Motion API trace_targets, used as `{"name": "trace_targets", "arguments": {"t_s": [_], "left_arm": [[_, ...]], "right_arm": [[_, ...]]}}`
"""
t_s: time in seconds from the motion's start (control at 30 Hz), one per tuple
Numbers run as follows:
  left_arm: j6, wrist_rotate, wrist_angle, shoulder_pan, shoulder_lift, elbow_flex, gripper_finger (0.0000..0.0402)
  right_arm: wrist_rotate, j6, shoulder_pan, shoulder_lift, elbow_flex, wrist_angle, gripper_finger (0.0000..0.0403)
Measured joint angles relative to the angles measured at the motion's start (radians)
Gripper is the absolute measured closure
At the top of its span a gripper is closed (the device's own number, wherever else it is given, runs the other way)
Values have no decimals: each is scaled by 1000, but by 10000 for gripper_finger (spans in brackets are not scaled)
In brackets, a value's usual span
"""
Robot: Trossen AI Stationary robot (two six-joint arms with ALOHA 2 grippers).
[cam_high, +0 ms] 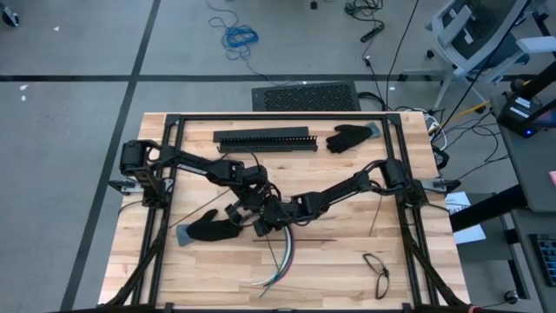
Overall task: Ziptie cables
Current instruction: Wrap the cable wires using a zip tie
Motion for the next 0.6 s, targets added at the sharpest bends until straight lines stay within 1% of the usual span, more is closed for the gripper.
{"name": "trace_targets", "arguments": {"t_s": [0.07, 0.13, 0.3, 0.43, 0.6], "left_arm": [[-3, -1, -5, 1, -1, 0, 401], [-6, -4, -16, 1, -1, 0, 401], [-2, -9, -16, 1, -1, 0, 401], [-2, -10, -16, 1, -1, 0, 401], [-1, -9, -2, -1, 0, 0, 401]], "right_arm": [[5, -13, -6, -1, 1, -24, 190], [33, -28, -7, -2, 2, -52, 184], [64, -29, -7, -3, 2, -75, 193], [74, -7, -10, -6, 0, -89, 225], [73, 11, -12, -6, -1, -108, 291]]}}
